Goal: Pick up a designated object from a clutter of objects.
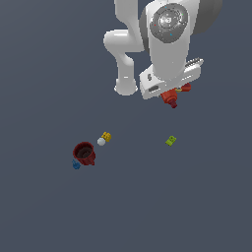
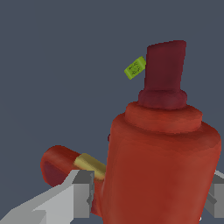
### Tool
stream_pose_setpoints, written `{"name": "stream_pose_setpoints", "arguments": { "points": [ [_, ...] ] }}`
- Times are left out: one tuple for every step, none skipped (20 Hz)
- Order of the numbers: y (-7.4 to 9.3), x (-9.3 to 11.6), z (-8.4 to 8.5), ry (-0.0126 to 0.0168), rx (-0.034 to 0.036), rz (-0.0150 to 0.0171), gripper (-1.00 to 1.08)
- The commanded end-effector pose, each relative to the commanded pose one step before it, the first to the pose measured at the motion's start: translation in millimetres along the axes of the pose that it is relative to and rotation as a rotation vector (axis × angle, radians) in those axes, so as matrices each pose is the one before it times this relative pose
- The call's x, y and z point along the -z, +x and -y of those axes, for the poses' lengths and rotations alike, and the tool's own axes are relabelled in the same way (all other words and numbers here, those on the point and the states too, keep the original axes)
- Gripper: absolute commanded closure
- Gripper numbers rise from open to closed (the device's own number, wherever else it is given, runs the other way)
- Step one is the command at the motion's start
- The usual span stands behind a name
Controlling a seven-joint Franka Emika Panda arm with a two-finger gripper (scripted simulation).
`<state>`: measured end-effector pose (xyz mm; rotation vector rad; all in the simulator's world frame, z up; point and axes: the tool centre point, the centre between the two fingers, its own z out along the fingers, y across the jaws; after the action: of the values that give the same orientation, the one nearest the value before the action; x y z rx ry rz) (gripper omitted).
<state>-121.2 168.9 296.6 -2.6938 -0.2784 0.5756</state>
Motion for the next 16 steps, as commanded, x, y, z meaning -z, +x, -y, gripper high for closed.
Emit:
{"name": "stream_pose_setpoints", "arguments": {
  "points": [
    [-7.71,17.36,13.87,0.00047,0.00059,-0.00121,1.08],
    [-2.26,5.51,4.63,0.0,0.0,0.0,1.08],
    [-2.02,5.09,4.31,0.0,0.0,0.0,1.08],
    [-1.91,4.99,3.53,0.00089,-0.00024,-0.00034,1.08],
    [-1.64,4.23,3.59,0.0,0.0,0.0,1.08],
    [-1.45,3.78,3.22,0.0,0.0,0.0,1.08],
    [-1.31,3.55,2.53,0.00065,-0.00013,-0.00019,1.08],
    [-1.06,2.87,2.46,0.0,0.0,0.0,1.08],
    [-0.86,2.42,2.09,0.0,0.0,0.0,1.08],
    [-0.7,2.19,1.4,0.00064,-0.00016,-0.0002,1.08],
    [-0.44,1.5,1.35,0.0,0.0,0.0,1.08],
    [-0.22,1.04,0.98,0.0,0.0,0.0,1.08],
    [-0.04,0.81,0.27,0.00063,-0.00021,-0.0002,1.08],
    [0.21,0.12,0.24,0.0,0.0,0.0,1.08],
    [0.43,-0.35,-0.14,0.0,0.0,0.0,1.08],
    [0.45,-0.26,-0.84,0.00085,-0.00039,-0.00028,1.08]
  ]
}}
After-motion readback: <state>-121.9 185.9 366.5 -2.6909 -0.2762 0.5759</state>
